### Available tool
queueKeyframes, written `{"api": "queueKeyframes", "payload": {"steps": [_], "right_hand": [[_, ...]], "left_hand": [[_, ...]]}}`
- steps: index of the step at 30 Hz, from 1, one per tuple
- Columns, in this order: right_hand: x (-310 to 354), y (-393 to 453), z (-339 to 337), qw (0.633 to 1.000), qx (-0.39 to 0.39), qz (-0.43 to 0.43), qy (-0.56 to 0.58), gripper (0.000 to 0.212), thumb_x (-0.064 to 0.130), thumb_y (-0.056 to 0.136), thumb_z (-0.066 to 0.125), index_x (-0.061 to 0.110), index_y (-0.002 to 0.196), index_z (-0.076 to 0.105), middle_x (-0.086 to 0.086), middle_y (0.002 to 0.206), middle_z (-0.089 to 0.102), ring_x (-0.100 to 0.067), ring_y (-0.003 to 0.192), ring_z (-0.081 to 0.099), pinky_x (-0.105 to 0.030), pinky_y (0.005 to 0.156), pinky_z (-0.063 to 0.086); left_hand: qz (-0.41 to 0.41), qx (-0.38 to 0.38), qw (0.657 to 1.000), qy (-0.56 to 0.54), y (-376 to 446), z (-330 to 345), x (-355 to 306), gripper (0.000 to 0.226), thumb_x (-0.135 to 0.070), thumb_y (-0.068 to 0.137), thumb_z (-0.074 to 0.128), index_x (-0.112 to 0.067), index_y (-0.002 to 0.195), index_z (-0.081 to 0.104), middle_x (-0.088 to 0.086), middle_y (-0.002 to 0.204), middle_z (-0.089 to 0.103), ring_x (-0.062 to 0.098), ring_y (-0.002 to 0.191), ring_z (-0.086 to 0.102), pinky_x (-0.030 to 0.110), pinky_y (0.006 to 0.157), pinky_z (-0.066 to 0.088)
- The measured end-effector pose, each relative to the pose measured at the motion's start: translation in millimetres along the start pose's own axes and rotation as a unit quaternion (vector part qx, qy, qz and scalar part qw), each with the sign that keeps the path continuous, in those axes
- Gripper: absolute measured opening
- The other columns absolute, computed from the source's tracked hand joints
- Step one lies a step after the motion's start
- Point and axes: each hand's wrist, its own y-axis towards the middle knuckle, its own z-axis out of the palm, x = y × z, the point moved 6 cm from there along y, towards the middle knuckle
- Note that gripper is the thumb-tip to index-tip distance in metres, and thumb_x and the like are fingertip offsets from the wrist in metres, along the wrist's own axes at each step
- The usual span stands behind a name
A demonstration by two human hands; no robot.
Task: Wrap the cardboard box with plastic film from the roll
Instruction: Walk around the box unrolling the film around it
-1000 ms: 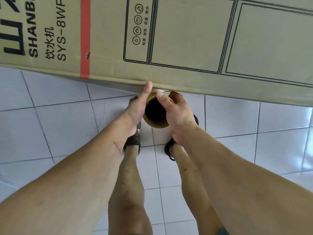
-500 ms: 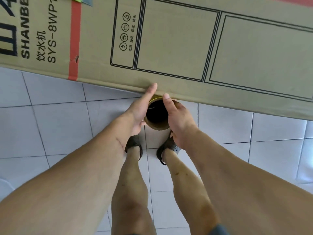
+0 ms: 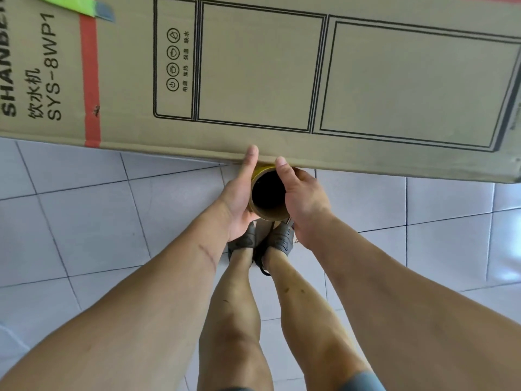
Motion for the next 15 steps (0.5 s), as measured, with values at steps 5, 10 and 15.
{"api": "queueKeyframes", "payload": {"steps": [5,10,15], "right_hand": [[-2.5,4.0,-12.8,1.000,-0.005,0.002,-0.001,0.087,0.074,0.076,0.066,0.020,0.142,0.051,0.000,0.132,0.061,-0.022,0.122,0.056,-0.039,0.104,0.045],[-6.9,1.7,-11.8,1.000,0.003,0.005,0.019,0.076,0.076,0.079,0.061,0.021,0.131,0.060,-0.001,0.121,0.067,-0.022,0.114,0.061,-0.042,0.104,0.048],[-6.1,5.4,-29.3,1.000,-0.008,-0.020,-0.001,0.074,0.071,0.086,0.058,0.019,0.140,0.054,-0.002,0.129,0.064,-0.022,0.120,0.058,-0.039,0.105,0.046]], "left_hand": [[0.006,-0.033,0.998,0.045,3.2,5.1,4.4,0.132,-0.115,0.048,0.056,-0.030,0.148,0.066,-0.004,0.146,0.073,0.019,0.140,0.063,0.047,0.118,0.046],[0.015,-0.032,0.997,0.063,5.9,8.5,-11.1,0.097,-0.096,0.075,0.063,-0.020,0.135,0.076,0.000,0.124,0.084,0.020,0.124,0.076,0.045,0.118,0.054],[-0.025,0.018,0.999,0.040,5.9,25.7,-1.6,0.113,-0.102,0.070,0.048,-0.018,0.143,0.071,0.007,0.129,0.082,0.026,0.127,0.075,0.049,0.116,0.057]]}}
